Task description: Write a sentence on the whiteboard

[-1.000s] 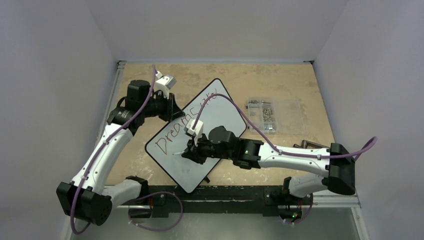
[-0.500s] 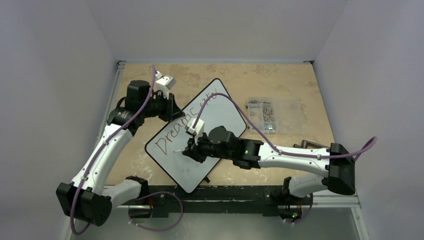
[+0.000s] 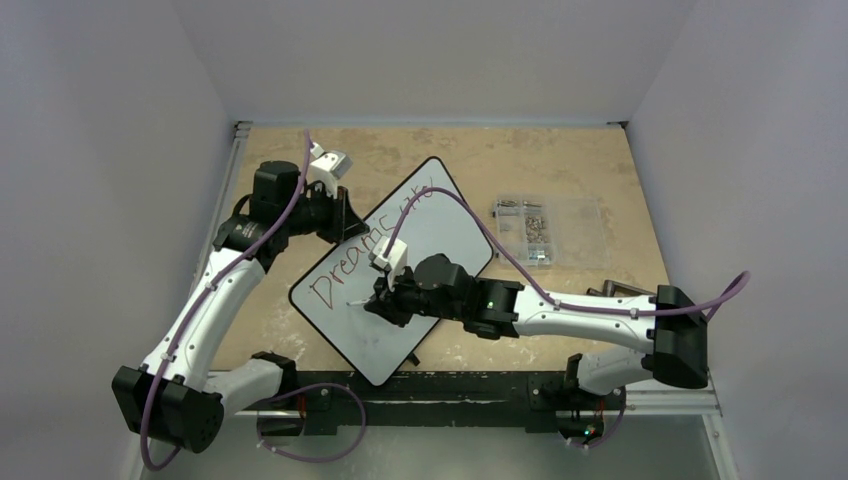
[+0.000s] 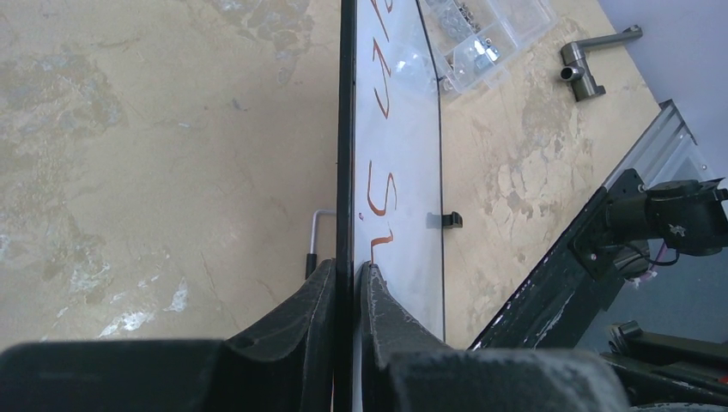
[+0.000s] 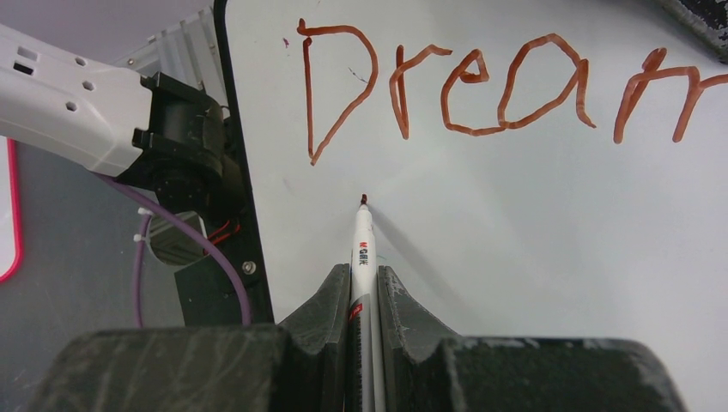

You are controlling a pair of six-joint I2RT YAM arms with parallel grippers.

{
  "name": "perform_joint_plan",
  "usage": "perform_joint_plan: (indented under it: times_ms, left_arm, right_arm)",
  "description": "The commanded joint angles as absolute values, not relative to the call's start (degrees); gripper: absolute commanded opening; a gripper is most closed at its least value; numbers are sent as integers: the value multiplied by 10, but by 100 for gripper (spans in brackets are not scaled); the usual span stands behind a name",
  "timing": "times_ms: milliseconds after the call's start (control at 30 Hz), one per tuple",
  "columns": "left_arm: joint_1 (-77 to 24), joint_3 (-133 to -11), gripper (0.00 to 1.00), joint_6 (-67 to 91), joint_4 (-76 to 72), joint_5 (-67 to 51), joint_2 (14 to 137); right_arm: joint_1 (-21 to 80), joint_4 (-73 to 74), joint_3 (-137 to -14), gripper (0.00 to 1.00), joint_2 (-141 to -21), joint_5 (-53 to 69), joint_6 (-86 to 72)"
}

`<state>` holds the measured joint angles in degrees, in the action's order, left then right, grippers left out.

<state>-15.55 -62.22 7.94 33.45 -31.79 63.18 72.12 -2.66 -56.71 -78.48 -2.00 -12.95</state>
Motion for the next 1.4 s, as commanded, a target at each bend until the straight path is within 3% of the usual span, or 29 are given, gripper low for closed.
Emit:
perform_joint_plan:
  times_ms: [0, 1367]
  left_arm:
    - [-156, -627, 0, 72, 285, -307, 613]
    - [-156, -627, 0, 73, 284, -306, 610]
  right_arm:
    - [723, -39, -557, 0, -783, -32, -138]
    - [740, -27, -473, 0, -743, -24, -194]
